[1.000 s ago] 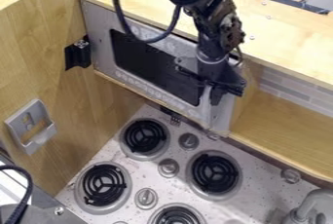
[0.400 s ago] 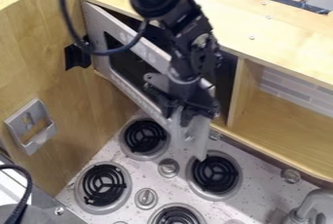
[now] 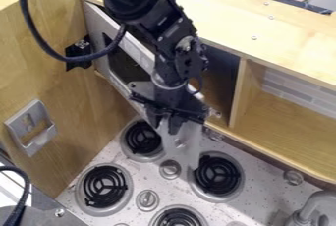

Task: Open microwave

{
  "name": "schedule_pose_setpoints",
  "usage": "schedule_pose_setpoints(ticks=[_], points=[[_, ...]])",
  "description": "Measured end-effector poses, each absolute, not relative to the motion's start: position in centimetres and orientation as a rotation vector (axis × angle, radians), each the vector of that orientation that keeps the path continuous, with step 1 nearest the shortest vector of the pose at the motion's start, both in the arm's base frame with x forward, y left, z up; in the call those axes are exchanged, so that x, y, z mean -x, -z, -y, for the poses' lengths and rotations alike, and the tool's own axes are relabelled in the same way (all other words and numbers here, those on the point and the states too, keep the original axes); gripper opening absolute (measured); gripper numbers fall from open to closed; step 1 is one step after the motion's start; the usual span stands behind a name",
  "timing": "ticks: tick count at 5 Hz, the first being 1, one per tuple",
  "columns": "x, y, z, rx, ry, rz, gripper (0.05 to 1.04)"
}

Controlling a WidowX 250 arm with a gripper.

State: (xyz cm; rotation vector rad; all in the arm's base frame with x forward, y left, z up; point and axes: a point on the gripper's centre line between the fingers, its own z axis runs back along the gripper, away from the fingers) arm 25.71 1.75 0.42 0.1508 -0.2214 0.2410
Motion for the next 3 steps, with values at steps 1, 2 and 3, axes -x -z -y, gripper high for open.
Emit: schedule_pose_setpoints(ticks=[1, 2, 3], points=[[-25.57, -0.49, -1.85, -0.145, -0.272, 0.215, 0.663], [-25.8, -0.63, -1.86, -0.141, -0.289, 0.215, 0.961], [-25.66, -1.09, -2.13, -0.165, -0.294, 0.196, 1.0]])
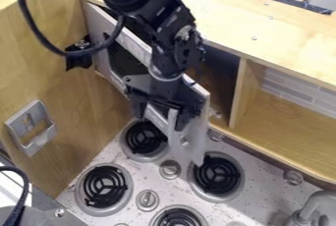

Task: Open microwave

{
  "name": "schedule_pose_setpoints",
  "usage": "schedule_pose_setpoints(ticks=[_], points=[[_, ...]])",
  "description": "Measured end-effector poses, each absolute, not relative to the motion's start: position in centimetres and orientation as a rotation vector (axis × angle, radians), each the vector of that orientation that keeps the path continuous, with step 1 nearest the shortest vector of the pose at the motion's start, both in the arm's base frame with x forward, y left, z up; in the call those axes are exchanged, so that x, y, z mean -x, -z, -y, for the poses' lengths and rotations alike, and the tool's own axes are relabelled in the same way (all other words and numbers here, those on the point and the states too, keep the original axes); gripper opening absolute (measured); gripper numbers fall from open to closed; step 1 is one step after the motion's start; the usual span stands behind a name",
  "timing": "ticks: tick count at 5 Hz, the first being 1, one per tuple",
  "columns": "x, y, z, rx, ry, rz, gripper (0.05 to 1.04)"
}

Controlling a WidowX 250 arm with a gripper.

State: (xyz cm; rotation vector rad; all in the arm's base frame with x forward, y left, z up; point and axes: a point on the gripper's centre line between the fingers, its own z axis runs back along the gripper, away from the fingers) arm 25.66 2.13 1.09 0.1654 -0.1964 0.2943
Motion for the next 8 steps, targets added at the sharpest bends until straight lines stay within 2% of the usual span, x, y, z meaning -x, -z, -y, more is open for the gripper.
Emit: schedule_pose_setpoints(ticks=[1, 2, 3, 4, 5, 6, 8], points=[[-25.7, -3.6, -2.4, -0.223, -0.33, 0.22, 1.0], [-26.2, -6.9, -1.8, -0.276, -0.335, 0.283, 1.0], [-27.8, -9.6, -0.3, -0.287, -0.304, 0.375, 1.0], [-30.1, -9.7, 1.5, -0.245, -0.259, 0.405, 1.0], [-32.0, -7.5, 2.8, -0.21, -0.188, 0.374, 1.0], [-33.2, -5.1, 3.9, -0.14, -0.132, 0.349, 1.0], [-33.9, -2.7, 4.2, -0.095, -0.104, 0.324, 1.0]])
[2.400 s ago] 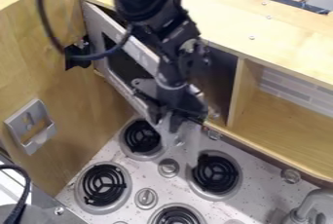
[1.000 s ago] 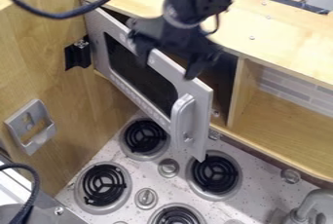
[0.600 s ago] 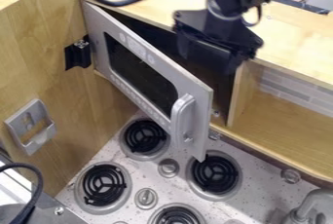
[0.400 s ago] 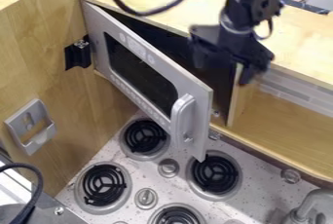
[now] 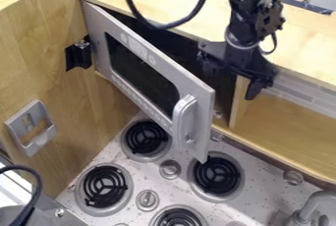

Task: Open microwave

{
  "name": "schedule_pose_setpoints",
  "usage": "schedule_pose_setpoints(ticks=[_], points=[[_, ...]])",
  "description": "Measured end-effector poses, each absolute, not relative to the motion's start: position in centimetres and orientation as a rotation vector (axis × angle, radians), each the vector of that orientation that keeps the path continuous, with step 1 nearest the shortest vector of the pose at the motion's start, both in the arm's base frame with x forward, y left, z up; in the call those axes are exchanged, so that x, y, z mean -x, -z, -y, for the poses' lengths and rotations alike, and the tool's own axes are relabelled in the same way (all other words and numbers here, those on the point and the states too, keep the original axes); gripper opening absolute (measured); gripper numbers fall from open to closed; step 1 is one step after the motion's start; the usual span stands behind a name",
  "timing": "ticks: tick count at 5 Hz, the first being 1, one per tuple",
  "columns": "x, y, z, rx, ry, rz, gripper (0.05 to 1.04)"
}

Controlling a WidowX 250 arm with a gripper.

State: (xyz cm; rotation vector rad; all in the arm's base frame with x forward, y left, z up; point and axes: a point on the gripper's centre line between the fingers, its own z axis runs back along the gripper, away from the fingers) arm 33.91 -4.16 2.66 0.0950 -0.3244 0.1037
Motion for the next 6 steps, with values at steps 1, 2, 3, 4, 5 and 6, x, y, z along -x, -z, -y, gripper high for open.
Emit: schedule_pose_setpoints(ticks=[1, 2, 3, 4, 5, 6], points=[[-33.5, -2.0, 3.4, -0.099, -0.133, 0.305, 1.0], [-31.1, -1.2, 2.0, -0.139, -0.22, 0.248, 1.001], [-29.0, -2.6, 0.2, -0.176, -0.326, 0.262, 1.001], [-27.0, -3.0, -1.3, -0.194, -0.409, 0.256, 1.0], [-25.6, -2.3, -2.7, -0.192, -0.478, 0.229, 1.0], [-24.8, -1.7, -4.5, -0.19, -0.551, 0.217, 1.0]])
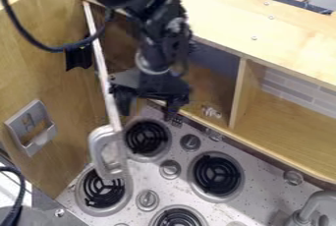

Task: Open microwave

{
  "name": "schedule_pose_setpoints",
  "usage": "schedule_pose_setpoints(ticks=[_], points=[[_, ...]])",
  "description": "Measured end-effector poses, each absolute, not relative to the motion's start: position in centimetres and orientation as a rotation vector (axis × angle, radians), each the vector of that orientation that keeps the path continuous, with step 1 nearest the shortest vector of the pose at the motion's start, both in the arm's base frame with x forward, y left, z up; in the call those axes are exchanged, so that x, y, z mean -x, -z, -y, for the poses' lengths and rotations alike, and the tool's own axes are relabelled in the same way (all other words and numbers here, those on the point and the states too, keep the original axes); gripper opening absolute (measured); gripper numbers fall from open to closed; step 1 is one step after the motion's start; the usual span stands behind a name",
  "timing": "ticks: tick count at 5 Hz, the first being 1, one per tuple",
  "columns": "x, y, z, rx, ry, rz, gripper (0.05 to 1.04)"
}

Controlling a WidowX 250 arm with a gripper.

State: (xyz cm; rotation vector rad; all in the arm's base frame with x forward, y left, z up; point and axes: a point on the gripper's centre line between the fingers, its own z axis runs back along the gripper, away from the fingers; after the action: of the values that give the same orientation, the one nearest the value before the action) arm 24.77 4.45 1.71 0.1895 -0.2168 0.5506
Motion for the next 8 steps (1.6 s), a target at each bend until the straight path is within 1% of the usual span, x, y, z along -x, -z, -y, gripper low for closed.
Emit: schedule_pose_setpoints(ticks=[1, 3, 5, 8], points=[[-24.2, -1.0, -6.0, -0.201, -0.598, 0.189, 1.0], [-23.2, -0.4, -8.8, -0.234, -0.673, 0.162, 1.0], [-22.1, -0.4, -11.4, -0.258, -0.758, 0.149, 1.0], [-22.3, -1.0, -13.4, -0.271, -0.79, 0.172, 1.0]])
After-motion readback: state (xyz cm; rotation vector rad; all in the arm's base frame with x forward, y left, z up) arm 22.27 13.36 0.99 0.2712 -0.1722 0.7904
